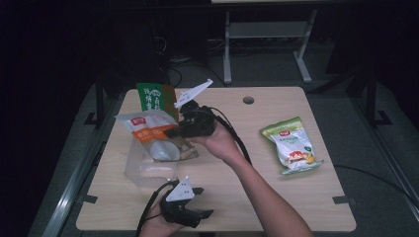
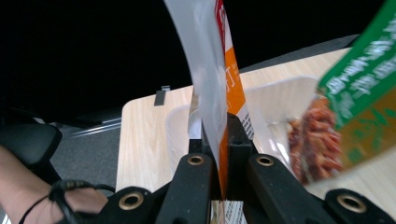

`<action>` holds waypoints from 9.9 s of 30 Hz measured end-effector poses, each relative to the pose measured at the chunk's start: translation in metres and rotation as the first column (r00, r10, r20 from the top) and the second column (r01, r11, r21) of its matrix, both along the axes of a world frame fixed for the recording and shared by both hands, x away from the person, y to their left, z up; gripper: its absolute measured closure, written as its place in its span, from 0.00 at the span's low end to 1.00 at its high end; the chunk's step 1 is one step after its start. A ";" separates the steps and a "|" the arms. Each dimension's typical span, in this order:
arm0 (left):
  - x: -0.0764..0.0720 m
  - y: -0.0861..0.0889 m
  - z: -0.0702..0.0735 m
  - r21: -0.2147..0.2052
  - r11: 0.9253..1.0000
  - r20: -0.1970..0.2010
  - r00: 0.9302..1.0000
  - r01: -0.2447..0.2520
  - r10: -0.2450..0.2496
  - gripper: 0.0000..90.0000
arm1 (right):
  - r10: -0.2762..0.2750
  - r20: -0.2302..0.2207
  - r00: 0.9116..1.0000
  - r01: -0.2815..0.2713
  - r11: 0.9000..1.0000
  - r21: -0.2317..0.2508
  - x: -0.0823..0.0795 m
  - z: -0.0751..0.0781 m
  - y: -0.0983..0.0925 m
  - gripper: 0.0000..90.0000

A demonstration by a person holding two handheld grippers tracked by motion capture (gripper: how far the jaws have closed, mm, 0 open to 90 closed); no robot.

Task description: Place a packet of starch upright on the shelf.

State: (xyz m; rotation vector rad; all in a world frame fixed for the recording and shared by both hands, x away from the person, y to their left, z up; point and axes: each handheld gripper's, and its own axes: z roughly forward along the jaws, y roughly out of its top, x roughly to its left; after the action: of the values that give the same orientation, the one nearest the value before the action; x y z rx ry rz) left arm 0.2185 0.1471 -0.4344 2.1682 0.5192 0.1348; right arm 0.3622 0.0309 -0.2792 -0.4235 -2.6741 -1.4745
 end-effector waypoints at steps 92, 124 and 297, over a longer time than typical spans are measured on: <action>-0.002 -0.003 -0.004 0.017 1.000 0.003 1.000 -0.016 0.016 0.26 | 0.060 -0.140 0.988 -0.086 0.978 -0.189 0.011 -0.095 0.039 0.88; 0.004 -0.003 -0.006 0.032 0.999 -0.004 1.000 -0.021 0.022 0.26 | -0.091 -0.156 0.984 0.074 0.991 -0.116 0.008 -0.085 -0.070 0.55; 0.051 -0.073 0.000 0.013 1.000 -0.066 0.998 -0.008 0.009 0.27 | -0.673 -0.300 0.676 0.603 0.739 -0.302 0.014 -0.162 -0.355 0.97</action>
State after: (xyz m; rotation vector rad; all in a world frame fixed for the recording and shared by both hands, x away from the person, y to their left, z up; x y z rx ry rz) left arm 0.2699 0.0743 -0.4348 2.1892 0.5669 0.0715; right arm 0.3760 -0.3240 -0.4409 -1.6336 -2.4155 -1.0591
